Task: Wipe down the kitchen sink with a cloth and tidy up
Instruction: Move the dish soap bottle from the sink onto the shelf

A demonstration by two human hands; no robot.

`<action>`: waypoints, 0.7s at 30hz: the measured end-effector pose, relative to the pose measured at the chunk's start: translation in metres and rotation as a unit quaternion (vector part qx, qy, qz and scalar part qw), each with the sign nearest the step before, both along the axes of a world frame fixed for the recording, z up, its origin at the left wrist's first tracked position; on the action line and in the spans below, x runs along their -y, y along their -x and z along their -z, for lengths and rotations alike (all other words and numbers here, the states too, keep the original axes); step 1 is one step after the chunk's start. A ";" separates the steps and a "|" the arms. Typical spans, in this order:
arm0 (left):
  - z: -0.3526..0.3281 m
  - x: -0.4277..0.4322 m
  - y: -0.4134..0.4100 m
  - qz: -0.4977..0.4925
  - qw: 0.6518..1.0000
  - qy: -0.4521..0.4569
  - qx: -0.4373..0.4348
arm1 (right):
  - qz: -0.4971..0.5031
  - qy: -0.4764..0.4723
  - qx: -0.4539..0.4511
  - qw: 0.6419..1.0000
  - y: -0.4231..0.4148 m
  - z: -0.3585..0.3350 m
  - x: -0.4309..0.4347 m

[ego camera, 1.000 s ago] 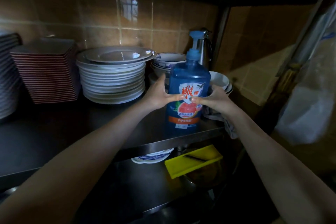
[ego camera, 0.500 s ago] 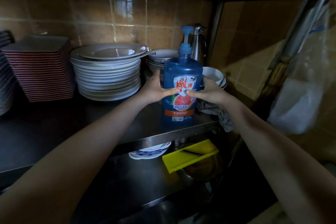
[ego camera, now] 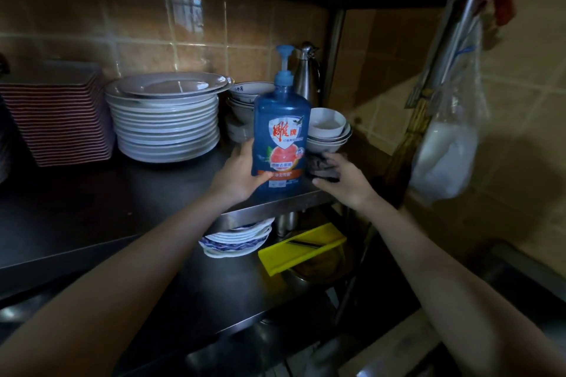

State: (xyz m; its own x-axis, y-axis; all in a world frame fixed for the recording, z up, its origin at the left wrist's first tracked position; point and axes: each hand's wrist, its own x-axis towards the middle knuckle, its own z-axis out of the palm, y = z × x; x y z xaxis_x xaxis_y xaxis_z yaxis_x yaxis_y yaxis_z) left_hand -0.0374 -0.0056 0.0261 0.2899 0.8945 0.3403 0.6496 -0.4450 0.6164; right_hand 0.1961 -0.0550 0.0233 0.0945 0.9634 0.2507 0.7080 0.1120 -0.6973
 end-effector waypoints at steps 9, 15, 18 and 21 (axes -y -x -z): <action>0.030 0.068 -0.015 -0.021 0.972 -0.102 -0.212 | 0.081 0.035 0.195 0.977 -0.017 0.039 0.071; 0.050 0.088 -0.040 0.049 0.971 -0.107 -0.206 | 0.096 0.062 0.230 0.966 -0.028 0.062 0.123; 0.059 0.095 -0.056 0.077 0.971 -0.100 -0.201 | 0.111 0.075 0.231 0.964 -0.037 0.068 0.148; 0.065 0.101 -0.073 0.099 0.966 -0.087 -0.224 | 0.124 0.089 0.213 0.965 -0.047 0.071 0.169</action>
